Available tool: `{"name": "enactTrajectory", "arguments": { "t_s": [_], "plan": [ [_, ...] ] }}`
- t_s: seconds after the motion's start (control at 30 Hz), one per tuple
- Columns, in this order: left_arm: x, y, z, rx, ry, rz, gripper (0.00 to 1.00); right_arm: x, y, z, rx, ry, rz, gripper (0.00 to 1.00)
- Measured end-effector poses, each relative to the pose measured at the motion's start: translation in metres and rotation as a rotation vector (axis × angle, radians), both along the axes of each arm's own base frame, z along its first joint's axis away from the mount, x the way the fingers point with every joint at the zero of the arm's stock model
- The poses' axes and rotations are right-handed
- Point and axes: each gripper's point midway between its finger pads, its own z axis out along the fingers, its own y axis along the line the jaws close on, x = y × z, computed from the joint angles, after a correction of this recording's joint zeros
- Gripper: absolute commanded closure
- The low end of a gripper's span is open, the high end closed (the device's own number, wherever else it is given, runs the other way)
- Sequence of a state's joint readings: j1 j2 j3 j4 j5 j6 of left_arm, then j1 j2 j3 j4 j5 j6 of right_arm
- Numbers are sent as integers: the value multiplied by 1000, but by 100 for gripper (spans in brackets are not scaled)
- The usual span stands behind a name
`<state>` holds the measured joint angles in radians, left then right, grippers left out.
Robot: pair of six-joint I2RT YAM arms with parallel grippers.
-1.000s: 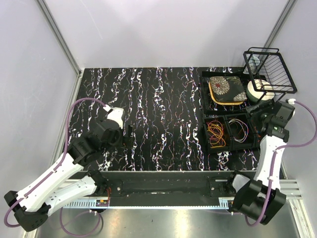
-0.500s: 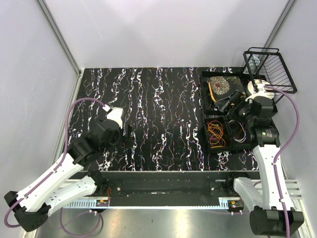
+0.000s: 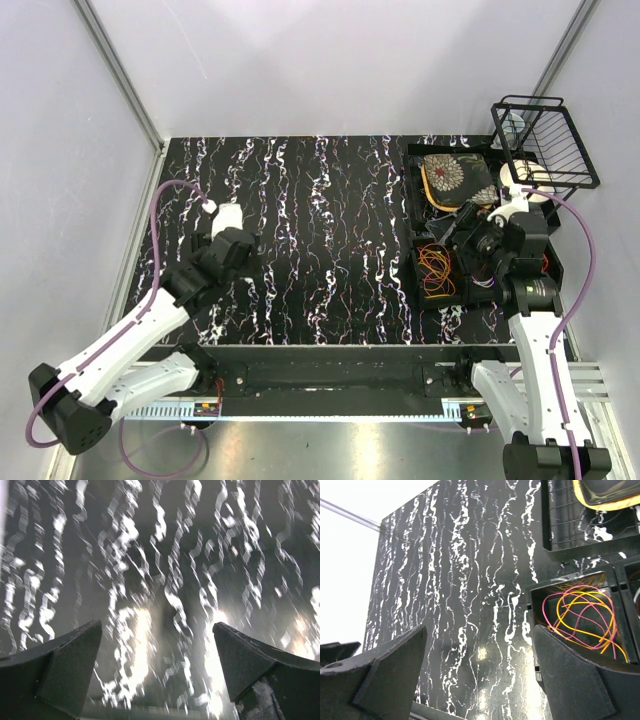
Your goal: Untangle the cables
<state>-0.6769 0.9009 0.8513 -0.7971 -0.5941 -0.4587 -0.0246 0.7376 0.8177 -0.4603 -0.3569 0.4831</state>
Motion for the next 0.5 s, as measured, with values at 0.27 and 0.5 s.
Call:
{"name": "enactTrajectory", "arguments": {
  "t_s": [0.27,0.5],
  "plan": [
    [57,50,-12,86,-165,130,1,5,-14,-26,-39,102,-74,8],
    [93,97,-21,136,-296,188,1,4,-34,-37,-124,130,-166,13]
  ]
}}
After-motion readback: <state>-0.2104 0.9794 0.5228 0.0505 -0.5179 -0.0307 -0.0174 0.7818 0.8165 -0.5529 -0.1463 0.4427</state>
